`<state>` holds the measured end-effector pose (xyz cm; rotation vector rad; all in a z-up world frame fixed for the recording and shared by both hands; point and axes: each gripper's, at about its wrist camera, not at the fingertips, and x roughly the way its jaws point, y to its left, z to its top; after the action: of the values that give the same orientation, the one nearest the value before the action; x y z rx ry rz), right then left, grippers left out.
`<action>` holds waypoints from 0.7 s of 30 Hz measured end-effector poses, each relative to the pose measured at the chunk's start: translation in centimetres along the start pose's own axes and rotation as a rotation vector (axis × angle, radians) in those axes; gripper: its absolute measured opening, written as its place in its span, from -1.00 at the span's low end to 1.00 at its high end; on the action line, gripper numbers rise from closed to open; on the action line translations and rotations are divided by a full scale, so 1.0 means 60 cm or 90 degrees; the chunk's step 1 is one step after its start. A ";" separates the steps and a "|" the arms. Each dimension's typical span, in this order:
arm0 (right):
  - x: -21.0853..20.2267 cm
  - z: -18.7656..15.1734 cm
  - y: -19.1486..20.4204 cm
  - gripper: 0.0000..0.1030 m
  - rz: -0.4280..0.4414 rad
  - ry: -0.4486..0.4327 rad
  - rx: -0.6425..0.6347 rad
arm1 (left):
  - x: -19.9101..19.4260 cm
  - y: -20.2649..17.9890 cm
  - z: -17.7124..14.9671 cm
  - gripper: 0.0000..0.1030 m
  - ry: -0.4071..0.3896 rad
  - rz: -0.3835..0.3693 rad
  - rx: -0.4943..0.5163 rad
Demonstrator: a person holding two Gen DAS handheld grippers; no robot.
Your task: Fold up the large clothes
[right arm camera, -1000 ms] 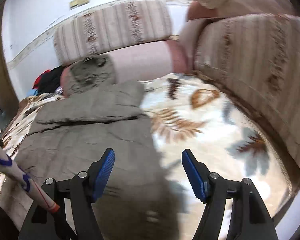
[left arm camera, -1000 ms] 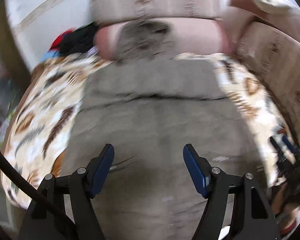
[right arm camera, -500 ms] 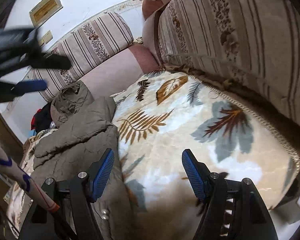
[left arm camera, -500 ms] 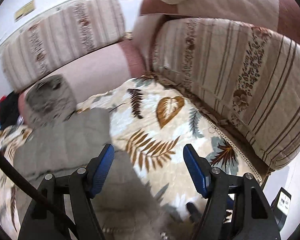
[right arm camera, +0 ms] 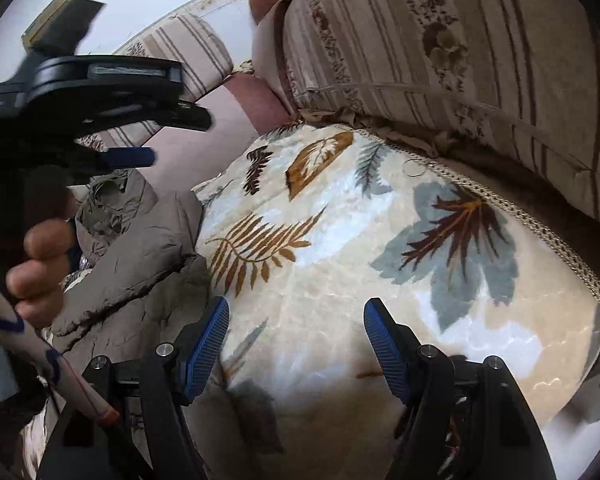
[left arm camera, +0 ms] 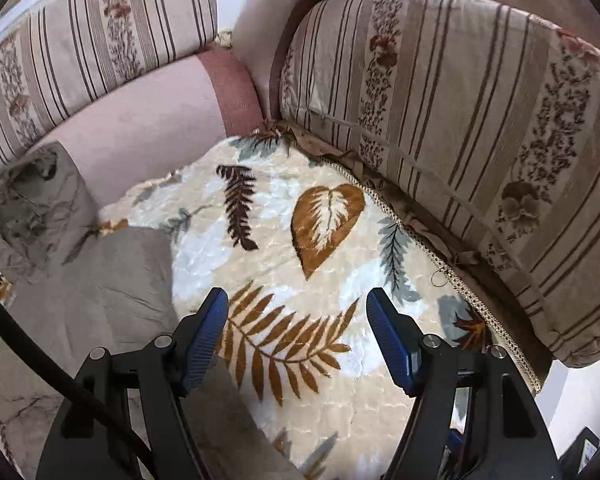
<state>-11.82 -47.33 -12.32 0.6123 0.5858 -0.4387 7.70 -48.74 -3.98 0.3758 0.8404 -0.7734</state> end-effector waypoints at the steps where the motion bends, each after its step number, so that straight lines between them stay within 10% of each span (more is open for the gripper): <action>1: 0.002 0.000 0.004 0.45 -0.001 0.003 -0.006 | 0.008 0.004 -0.003 0.37 0.007 0.001 -0.005; 12: 0.010 0.006 0.007 0.45 -0.006 0.007 -0.014 | -0.014 0.038 -0.025 0.37 0.026 0.039 -0.050; 21: 0.008 -0.002 0.009 0.45 -0.009 0.022 -0.029 | -0.311 0.219 -0.130 0.37 -0.092 0.226 -0.207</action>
<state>-11.21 -46.93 -12.50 0.5738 0.6316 -0.4276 5.43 -26.80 5.77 0.1682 0.7219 -0.3224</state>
